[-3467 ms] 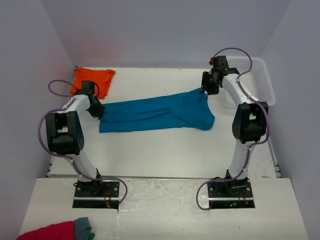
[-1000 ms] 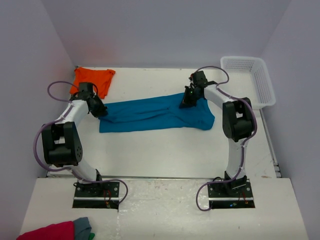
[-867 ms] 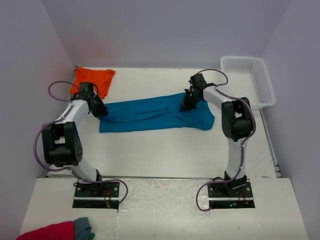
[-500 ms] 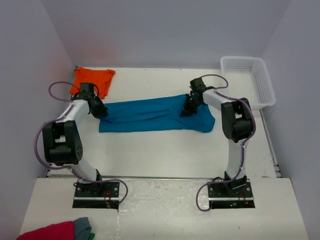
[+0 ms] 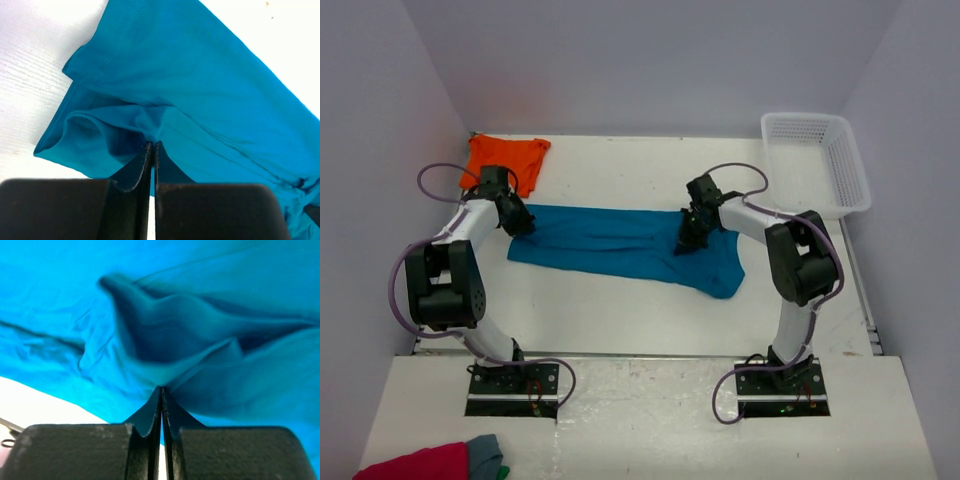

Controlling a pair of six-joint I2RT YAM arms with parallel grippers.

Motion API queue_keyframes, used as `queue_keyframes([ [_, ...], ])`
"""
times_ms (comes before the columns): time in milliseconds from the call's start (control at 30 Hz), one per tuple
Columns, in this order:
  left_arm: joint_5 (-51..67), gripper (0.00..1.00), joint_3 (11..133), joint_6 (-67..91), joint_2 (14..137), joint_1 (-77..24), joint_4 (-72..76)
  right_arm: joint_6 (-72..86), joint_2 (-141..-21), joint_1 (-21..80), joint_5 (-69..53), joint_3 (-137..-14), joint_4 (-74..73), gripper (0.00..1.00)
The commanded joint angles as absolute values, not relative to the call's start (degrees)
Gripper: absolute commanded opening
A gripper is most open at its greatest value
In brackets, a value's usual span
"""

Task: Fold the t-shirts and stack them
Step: Fold the other side of the tshirt into a rectangle

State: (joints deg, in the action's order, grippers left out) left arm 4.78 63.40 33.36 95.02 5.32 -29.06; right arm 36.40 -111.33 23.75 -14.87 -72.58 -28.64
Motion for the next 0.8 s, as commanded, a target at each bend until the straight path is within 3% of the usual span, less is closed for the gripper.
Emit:
queue_keyframes([
  [0, 4.75, 0.0, 64.25, 32.52, 95.36, 5.27, -28.83, 35.95, -102.51, 25.48, -8.45, -70.93, -27.6, 0.0],
  [133, 4.92, 0.0, 64.16, 32.34, 95.54, 5.27, -28.65, 35.77, -95.74, 26.63, -3.96, -69.17, -27.51, 0.11],
  [267, 5.27, 0.0, 64.34, 32.34, 95.63, 5.19, -28.56, 36.21, -94.22, 26.63, 2.0, -70.4, -31.89, 0.28],
  [500, 5.45, 0.0, 63.9, 31.99, 95.27, 5.27, -28.56, 38.76, -99.84, 25.23, 5.62, -70.05, -32.7, 0.33],
  [600, 5.36, 0.0, 63.9, 31.82, 95.27, 5.27, -28.56, 40.16, -100.46, 24.26, 9.56, -69.35, -32.78, 0.4],
  [767, 6.06, 0.0, 63.46, 31.99, 95.54, 5.19, -28.13, 40.43, -100.9, 20.31, 10.28, -68.38, -32.61, 0.39],
])
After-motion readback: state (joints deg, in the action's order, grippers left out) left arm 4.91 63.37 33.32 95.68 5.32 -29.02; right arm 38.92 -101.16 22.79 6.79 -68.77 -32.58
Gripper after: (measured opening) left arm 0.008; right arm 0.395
